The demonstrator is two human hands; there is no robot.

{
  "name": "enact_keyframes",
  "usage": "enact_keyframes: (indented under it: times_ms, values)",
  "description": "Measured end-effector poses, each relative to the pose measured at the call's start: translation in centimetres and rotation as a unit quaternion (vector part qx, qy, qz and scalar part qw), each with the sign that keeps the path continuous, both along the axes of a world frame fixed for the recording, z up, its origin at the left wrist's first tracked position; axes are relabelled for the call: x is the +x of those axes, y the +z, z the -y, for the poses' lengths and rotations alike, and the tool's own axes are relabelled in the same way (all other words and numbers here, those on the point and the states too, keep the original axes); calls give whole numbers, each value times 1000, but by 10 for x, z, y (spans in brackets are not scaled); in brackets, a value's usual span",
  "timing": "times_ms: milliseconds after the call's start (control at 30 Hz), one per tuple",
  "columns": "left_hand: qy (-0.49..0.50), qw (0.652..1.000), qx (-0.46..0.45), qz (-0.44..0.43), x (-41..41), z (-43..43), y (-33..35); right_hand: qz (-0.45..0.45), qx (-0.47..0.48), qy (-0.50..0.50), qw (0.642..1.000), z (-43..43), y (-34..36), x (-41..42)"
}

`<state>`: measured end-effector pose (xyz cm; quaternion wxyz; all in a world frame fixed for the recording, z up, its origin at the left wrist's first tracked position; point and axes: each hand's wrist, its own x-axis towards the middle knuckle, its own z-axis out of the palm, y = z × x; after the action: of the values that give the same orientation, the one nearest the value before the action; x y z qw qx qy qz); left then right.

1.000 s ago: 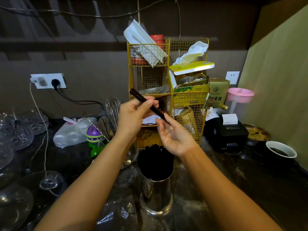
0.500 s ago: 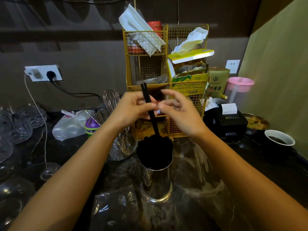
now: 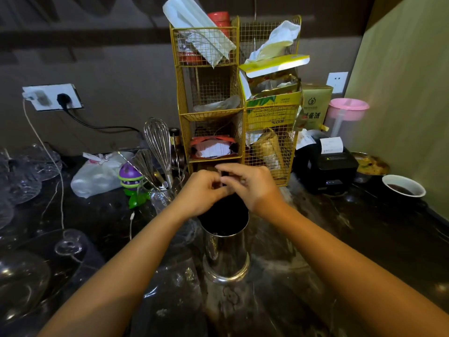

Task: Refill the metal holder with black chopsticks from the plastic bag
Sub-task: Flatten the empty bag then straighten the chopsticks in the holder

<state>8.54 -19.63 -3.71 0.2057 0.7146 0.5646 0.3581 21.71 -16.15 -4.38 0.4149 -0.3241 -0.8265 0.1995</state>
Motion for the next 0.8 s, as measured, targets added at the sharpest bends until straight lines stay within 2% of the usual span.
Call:
enact_keyframes:
  times_ms: [200, 400, 567, 800]
  values:
    - [4, 997, 4, -81, -2, 0, -18, 12, 34, -7, 999, 8, -24, 7]
    - [35, 999, -8, -8, -7, 4, -27, 42, 45, -28, 998, 9, -39, 8]
    - [41, 999, -12, 1, -12, 6, -26, 106, 58, -21, 992, 8, -43, 7]
    - [16, 999, -10, 29, -23, 11, -11, 89, 66, 13, 994, 6, -28, 12]
